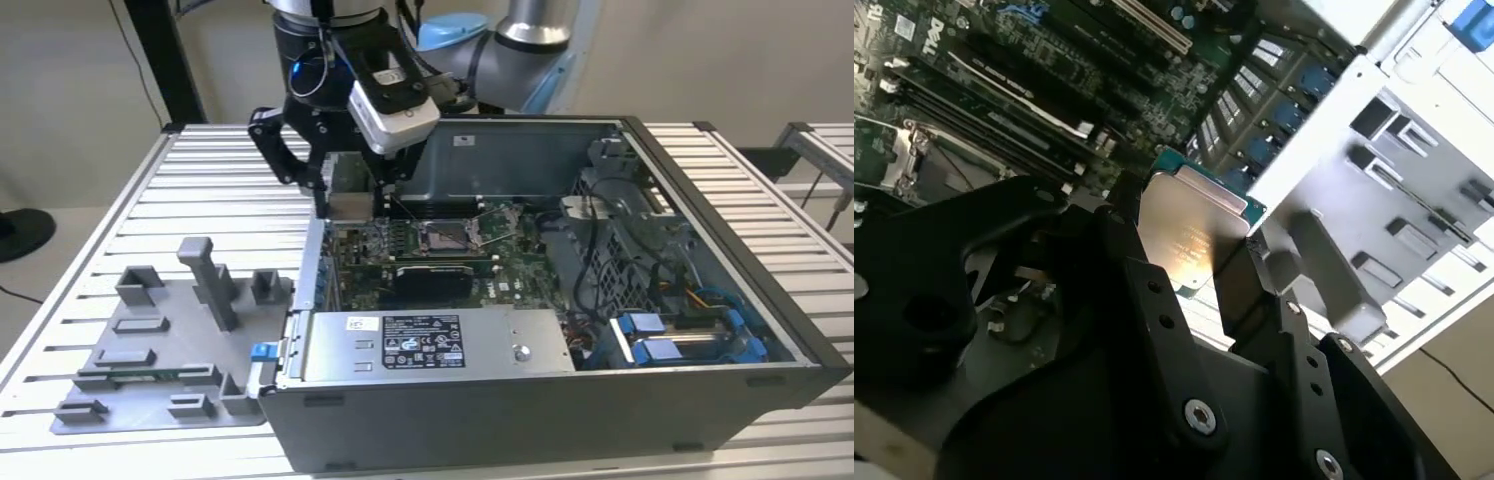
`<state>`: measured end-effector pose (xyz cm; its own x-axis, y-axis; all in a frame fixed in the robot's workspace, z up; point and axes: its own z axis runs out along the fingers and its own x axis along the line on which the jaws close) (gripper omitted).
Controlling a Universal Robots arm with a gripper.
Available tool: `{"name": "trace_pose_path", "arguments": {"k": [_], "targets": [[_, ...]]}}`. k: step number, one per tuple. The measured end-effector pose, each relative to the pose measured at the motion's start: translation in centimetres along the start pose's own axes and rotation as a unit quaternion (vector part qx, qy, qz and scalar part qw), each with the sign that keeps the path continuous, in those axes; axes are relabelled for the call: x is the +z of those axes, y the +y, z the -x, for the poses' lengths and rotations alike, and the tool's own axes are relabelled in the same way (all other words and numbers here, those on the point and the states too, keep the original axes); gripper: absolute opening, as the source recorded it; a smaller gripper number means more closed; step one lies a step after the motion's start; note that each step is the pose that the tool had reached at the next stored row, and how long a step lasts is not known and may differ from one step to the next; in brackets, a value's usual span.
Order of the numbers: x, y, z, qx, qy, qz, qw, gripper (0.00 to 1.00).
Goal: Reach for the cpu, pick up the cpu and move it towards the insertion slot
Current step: 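Pick up the cpu and move it towards the insertion slot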
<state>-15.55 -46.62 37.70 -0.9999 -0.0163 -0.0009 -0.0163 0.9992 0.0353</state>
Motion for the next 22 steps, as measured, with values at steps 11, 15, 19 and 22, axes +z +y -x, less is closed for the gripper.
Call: {"name": "trace_pose_path", "arguments": {"k": [11, 15, 19, 22], "targets": [[0.0, -0.08, 5.01, 0.0, 0.0004, 0.0, 1.0, 0.0], [0.0, -0.11, 6.81, 0.0, 0.0005, 0.0, 1.0, 0.0], [0.0, -0.14, 8.62, 0.0, 0.0007, 0.0, 1.0, 0.0], [0.0, -0.16, 9.87, 0.0, 0.0007, 0.0, 1.0, 0.0]]}}
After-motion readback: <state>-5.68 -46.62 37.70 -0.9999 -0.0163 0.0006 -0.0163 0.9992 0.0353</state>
